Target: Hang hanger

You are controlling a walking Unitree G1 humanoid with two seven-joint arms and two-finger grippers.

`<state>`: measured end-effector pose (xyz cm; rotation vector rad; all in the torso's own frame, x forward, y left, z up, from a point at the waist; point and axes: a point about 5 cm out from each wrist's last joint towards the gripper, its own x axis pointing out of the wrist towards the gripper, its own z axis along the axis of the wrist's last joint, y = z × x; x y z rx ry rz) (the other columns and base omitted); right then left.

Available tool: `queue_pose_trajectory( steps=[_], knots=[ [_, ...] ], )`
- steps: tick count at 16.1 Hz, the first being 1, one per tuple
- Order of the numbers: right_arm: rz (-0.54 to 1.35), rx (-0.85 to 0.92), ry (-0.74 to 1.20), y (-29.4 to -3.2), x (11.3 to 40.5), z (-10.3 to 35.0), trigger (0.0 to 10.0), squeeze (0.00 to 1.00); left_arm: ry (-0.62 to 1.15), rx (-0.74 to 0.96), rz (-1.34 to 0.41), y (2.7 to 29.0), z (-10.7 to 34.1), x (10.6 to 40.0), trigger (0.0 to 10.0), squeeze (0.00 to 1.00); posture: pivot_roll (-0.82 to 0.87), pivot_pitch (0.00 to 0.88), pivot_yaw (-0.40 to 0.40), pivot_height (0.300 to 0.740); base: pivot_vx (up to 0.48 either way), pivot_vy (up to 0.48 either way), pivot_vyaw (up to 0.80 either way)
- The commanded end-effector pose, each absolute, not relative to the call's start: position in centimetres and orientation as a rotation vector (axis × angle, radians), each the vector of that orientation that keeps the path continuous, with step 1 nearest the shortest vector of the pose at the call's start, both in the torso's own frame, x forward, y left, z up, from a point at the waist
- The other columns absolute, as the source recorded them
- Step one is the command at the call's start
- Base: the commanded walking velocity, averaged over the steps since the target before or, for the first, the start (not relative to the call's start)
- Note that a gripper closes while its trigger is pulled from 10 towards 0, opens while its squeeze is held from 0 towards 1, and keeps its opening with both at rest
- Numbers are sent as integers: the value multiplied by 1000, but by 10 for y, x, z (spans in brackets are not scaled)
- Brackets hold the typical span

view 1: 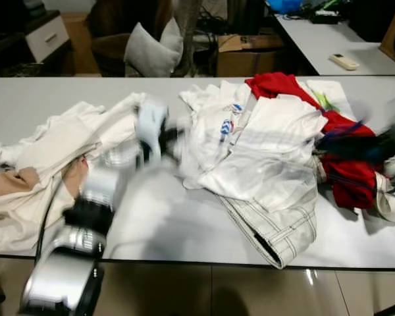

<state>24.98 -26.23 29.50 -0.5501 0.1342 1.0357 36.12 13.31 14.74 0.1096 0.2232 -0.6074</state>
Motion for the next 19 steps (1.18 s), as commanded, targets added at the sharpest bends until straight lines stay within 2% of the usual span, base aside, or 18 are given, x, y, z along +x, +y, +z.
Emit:
queue_pose_trajectory(
  steps=[1, 2, 3, 4, 5, 8, 10, 12, 14, 15, 16, 17, 19],
  knots=[
    [1016, -555, 101, -266, 245, 308, 10000, 0, 182, 108, -643, 132, 157, 360, 10000, 0, -109, 0, 91, 740, 0, 0, 0],
    [957, -571, 95, -273, 244, 314, 10000, 0, 157, 33, -732, 129, 162, 351, 10000, 0, -104, 0, 89, 740, 0, 0, 0],
    [914, -571, 104, -278, 244, 314, 10000, 0, 115, -4, -793, 126, 169, 345, 10000, 820, -102, 0, 88, 740, 0, 0, 0],
    [848, -583, 111, -284, 245, 313, 10000, 0, 60, -19, -878, 123, 179, 334, 10000, 1000, -102, 0, 88, 740, 0, 0, 0],
    [746, -520, 116, -286, 249, 308, 10000, 0, 15, 29, -981, 128, 189, 312, 10000, 1000, -100, 0, 89, 740, 0, 0, 0],
    [699, -478, 97, -274, 249, 293, 10000, 0, 48, 91, -1075, 139, 200, 287, 10000, 1000, -95, 0, 90, 740, 0, 0, 0],
    [638, -402, 16, -261, 251, 286, 10000, 0, 101, 88, -1155, 152, 214, 265, 10000, 1000, -75, 0, 69, 740, 0, 0, 0],
    [586, -260, -63, -241, 256, 278, 10000, 0, 78, 25, -1156, 166, 233, 255, 10000, 1000, -65, 0, 70, 740, 0, 0, 0],
    [536, -214, -80, -233, 259, 273, 10000, 0, -31, -30, -1084, 173, 249, 261, 10000, 1000, -69, 0, 76, 740, 0, 0, 0],
    [535, -178, -80, -223, 258, 267, 10000, 0, -141, -73, -910, 180, 261, 278, 10000, 553, -77, 0, 80, 740, 0, 0, 0],
    [551, -159, -81, -214, 257, 263, 10000, 0, -175, -84, -804, 185, 264, 287, 10000, 306, -82, 0, 81, 740, 0, 0, 0],
    [534, -120, -98, -202, 256, 259, 10000, 0, -153, -70, -700, 188, 260, 295, 10000, 0, -84, 0, 81, 740, 0, 0, 0],
    [425, -15, -177, -180, 258, 255, 10000, 0, -99, 34, -596, 185, 241, 294, 10000, 0, -73, 0, 75, 740, 0, 0, 0]
  ],
)
